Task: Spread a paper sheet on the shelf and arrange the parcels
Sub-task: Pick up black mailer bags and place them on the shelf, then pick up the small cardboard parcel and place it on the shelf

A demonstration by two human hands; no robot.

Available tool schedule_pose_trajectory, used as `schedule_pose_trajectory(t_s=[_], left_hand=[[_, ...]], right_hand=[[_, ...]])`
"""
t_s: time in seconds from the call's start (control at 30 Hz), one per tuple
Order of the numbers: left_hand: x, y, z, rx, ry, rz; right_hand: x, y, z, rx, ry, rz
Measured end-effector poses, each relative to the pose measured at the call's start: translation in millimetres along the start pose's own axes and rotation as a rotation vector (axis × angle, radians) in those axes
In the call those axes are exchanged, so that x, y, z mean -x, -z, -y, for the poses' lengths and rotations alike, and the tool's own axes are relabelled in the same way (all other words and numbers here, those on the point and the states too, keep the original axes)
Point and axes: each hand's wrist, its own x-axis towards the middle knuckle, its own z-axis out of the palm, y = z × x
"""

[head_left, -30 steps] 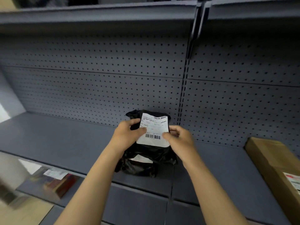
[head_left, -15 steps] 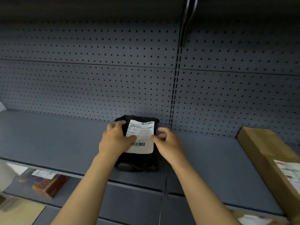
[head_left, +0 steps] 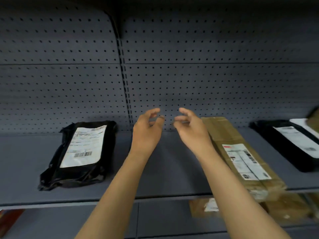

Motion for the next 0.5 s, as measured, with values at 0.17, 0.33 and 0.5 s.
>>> schedule_pose_trajectory(t_s=[0.17, 0.33, 0.5], left_hand=[[3, -70, -26, 0.065, 0.062, 0.111], [4, -138, -41, 0.078, 0.123, 0.216], [13, -186, -32, -0.026, 0.159, 0.282]], right_hand=[[-12, 72, -27, 0.019, -0.008, -0.096], [-16, 135, -51, 0.128, -0.038, -0.088], [-23, 178, -91, 0.268, -0.147, -0.034]])
